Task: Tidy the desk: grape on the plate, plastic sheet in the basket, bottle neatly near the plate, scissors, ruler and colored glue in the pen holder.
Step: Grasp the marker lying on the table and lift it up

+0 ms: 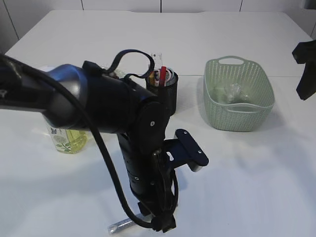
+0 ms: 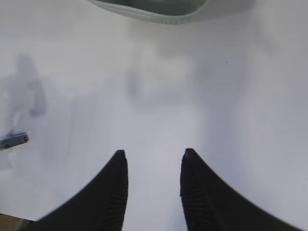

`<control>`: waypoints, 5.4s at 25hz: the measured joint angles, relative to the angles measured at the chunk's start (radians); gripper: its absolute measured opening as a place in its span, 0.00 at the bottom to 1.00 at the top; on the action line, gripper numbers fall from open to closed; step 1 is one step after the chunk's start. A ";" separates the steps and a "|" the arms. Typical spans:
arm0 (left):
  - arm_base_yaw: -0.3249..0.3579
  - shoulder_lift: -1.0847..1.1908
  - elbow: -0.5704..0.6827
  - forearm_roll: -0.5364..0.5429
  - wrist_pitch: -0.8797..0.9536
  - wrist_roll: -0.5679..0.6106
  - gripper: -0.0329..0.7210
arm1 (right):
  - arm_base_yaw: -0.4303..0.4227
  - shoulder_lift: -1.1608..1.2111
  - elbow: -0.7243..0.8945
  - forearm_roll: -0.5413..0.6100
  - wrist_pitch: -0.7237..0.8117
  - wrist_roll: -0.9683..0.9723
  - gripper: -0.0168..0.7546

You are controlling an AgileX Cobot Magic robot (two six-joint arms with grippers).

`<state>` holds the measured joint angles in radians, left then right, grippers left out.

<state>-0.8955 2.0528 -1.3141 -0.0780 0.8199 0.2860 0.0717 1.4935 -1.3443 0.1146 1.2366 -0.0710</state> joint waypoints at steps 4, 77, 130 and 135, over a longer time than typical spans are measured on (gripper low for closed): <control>0.000 0.011 0.000 0.000 0.002 -0.002 0.38 | 0.000 0.000 0.000 -0.002 0.000 0.000 0.42; 0.033 0.038 0.000 -0.039 0.032 -0.013 0.19 | 0.000 0.000 0.000 -0.002 0.000 0.000 0.42; 0.092 -0.185 0.000 -0.145 -0.090 -0.043 0.11 | 0.000 0.000 0.000 -0.002 0.000 -0.002 0.42; 0.117 -0.235 0.072 -0.188 -0.269 -0.054 0.11 | 0.000 0.000 0.000 -0.002 0.000 -0.002 0.42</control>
<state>-0.7785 1.8181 -1.2419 -0.2660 0.5507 0.2320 0.0717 1.4935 -1.3443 0.1128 1.2366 -0.0730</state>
